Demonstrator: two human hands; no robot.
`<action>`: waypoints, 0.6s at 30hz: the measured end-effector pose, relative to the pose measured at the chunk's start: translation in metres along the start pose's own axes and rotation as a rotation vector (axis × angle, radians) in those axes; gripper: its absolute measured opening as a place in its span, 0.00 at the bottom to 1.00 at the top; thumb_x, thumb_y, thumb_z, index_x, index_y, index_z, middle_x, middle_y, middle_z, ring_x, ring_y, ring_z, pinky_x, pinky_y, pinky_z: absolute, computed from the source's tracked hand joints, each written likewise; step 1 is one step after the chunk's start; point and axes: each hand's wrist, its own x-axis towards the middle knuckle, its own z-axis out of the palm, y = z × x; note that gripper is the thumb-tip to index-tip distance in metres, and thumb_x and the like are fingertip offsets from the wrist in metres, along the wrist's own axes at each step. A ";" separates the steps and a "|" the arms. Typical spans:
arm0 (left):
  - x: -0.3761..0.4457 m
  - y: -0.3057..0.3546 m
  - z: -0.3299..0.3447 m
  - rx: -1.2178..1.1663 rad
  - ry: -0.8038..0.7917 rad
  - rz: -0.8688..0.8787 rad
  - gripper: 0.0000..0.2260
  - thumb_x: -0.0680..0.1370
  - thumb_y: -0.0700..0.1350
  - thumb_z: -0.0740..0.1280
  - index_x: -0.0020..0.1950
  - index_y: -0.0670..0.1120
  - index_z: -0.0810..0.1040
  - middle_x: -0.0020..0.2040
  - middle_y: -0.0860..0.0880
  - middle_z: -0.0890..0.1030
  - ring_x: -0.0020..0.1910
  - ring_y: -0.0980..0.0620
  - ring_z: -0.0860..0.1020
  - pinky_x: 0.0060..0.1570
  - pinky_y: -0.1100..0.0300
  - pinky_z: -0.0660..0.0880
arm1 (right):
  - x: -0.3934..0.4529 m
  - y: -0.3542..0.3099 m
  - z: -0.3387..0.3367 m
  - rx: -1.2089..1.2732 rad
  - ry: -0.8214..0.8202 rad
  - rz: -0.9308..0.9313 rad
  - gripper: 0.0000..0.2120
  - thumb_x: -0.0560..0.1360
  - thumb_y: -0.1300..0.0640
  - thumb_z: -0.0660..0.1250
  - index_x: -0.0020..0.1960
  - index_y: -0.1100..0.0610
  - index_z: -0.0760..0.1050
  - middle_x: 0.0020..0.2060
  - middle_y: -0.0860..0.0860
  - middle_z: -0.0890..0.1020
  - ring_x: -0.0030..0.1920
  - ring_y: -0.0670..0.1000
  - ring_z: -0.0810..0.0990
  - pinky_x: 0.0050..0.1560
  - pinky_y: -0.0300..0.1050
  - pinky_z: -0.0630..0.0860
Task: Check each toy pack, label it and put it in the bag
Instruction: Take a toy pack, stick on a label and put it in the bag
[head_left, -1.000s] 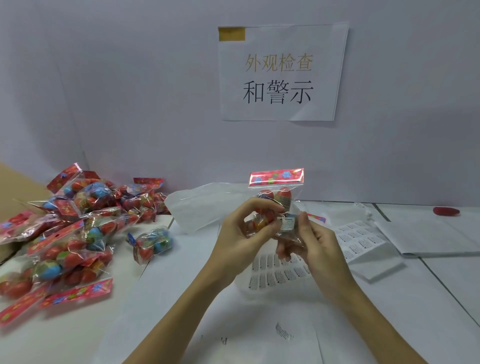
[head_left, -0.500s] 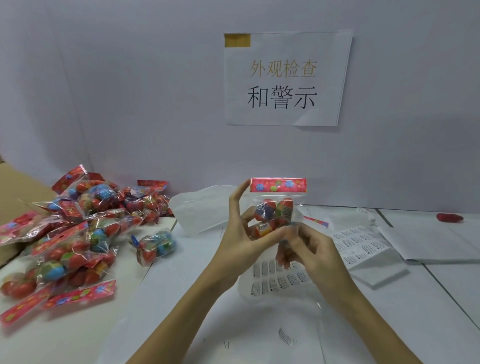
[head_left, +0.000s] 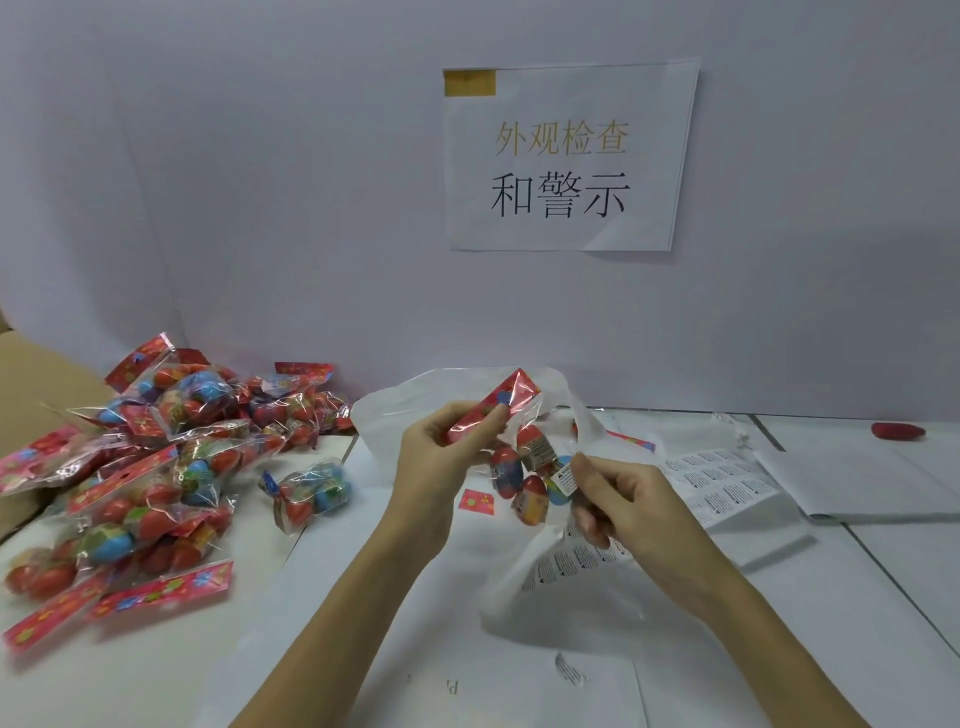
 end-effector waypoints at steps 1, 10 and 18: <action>0.000 -0.001 0.000 -0.009 0.013 0.000 0.16 0.69 0.53 0.78 0.51 0.45 0.87 0.45 0.45 0.87 0.44 0.47 0.86 0.48 0.54 0.82 | 0.001 0.000 0.000 0.015 0.014 0.004 0.23 0.83 0.43 0.62 0.42 0.60 0.82 0.28 0.53 0.75 0.30 0.50 0.71 0.34 0.39 0.71; -0.002 -0.008 0.006 0.240 0.179 0.224 0.22 0.74 0.61 0.75 0.60 0.51 0.75 0.51 0.48 0.82 0.45 0.49 0.85 0.46 0.56 0.84 | 0.000 0.012 0.006 -0.248 0.302 -0.278 0.17 0.81 0.46 0.64 0.69 0.40 0.79 0.32 0.49 0.85 0.30 0.48 0.82 0.37 0.40 0.82; -0.001 0.007 -0.001 -0.187 -0.060 -0.081 0.21 0.75 0.48 0.74 0.67 0.44 0.78 0.57 0.43 0.87 0.58 0.43 0.85 0.50 0.56 0.83 | 0.003 0.020 0.009 -0.338 0.140 -0.352 0.34 0.80 0.37 0.66 0.81 0.33 0.55 0.50 0.45 0.84 0.50 0.49 0.86 0.52 0.44 0.83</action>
